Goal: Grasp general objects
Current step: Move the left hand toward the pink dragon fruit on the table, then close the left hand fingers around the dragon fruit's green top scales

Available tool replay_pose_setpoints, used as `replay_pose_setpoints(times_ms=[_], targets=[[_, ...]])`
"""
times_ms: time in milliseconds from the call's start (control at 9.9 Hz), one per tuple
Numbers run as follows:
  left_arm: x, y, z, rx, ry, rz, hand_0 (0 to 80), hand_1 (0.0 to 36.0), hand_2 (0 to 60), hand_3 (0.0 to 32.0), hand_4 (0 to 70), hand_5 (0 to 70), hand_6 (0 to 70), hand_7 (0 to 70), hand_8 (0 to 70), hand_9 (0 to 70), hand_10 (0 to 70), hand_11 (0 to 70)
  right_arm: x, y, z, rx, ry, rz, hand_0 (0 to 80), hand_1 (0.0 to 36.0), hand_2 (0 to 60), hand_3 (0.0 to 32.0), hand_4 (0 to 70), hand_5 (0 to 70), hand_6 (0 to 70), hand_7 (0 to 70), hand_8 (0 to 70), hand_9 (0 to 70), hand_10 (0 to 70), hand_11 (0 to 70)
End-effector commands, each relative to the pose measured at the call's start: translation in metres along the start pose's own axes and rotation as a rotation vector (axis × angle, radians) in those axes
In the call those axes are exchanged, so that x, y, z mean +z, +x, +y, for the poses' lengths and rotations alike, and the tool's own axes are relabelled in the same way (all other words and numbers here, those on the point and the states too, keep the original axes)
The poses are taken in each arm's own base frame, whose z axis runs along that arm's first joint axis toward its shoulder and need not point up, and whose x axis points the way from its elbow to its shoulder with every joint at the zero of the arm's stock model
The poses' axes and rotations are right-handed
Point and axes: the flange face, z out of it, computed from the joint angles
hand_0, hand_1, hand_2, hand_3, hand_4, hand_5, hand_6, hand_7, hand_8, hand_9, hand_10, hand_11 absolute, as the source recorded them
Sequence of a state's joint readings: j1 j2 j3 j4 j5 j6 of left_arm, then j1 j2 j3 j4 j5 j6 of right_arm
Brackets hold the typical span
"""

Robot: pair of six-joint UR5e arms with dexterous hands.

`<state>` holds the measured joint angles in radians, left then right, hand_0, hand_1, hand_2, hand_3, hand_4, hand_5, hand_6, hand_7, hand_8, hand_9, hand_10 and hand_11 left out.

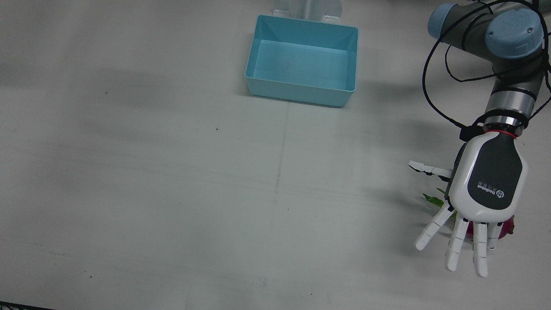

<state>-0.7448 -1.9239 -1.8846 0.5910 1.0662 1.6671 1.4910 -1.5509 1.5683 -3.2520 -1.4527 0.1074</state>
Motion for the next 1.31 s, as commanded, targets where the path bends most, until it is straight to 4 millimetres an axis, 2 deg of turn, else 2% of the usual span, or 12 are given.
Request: replay_pose_setpoints(times_ms=[0,101,303,505,707,1212], targets=[[0.008,-0.043,0.007,0.069,-0.001,-0.093,41.1,6.5,0.0,32.0,0.0,0.0,0.0,0.0,0.7,0.0,0.0,0.0,0.000,0.000,0.000,0.000,0.001,0.000,0.0,0.0,0.0,0.0,0.0,0.0,0.0,0.0,0.0,0.0,0.0,0.0],[0.005,-0.047,0.004,0.075,0.000,-0.107,41.3,6.7,0.0,32.0,0.0,0.0,0.0,0.0,0.8,0.0,0.0,0.0,0.000,0.000,0.000,0.000,0.001,0.000,0.0,0.0,0.0,0.0,0.0,0.0,0.0,0.0,0.0,0.0,0.0,0.0],[-0.010,-0.073,0.000,0.102,0.000,-0.151,42.4,8.0,0.0,32.0,0.0,0.0,0.0,0.0,0.1,0.0,0.0,0.0,0.000,0.000,0.000,0.000,-0.001,0.000,0.0,0.0,0.0,0.0,0.0,0.0,0.0,0.0,0.0,0.0,0.0,0.0],[-0.020,-0.087,-0.008,0.120,0.003,-0.184,42.9,8.9,0.0,32.0,0.0,0.0,0.0,0.0,0.4,0.0,0.0,0.0,0.000,0.000,0.001,0.000,-0.002,0.000,0.0,0.0,0.0,0.0,0.0,0.0,0.0,0.0,0.0,0.0,0.0,0.0],[-0.030,-0.104,-0.007,0.127,-0.006,-0.195,42.8,8.9,0.0,32.0,0.0,0.0,0.0,0.0,0.4,0.0,0.0,0.0,0.000,0.000,0.000,0.000,-0.001,0.000,0.0,0.0,0.0,0.0,0.0,0.0,0.0,0.0,0.0,0.0,0.0,0.0],[-0.030,-0.136,-0.003,0.109,-0.006,-0.164,40.7,6.9,0.0,32.0,0.0,0.0,0.0,0.0,0.7,0.0,0.0,0.0,0.001,0.000,0.001,0.000,-0.001,0.000,0.0,0.0,0.0,0.0,0.0,0.0,0.0,0.0,0.0,0.0,0.0,0.0]])
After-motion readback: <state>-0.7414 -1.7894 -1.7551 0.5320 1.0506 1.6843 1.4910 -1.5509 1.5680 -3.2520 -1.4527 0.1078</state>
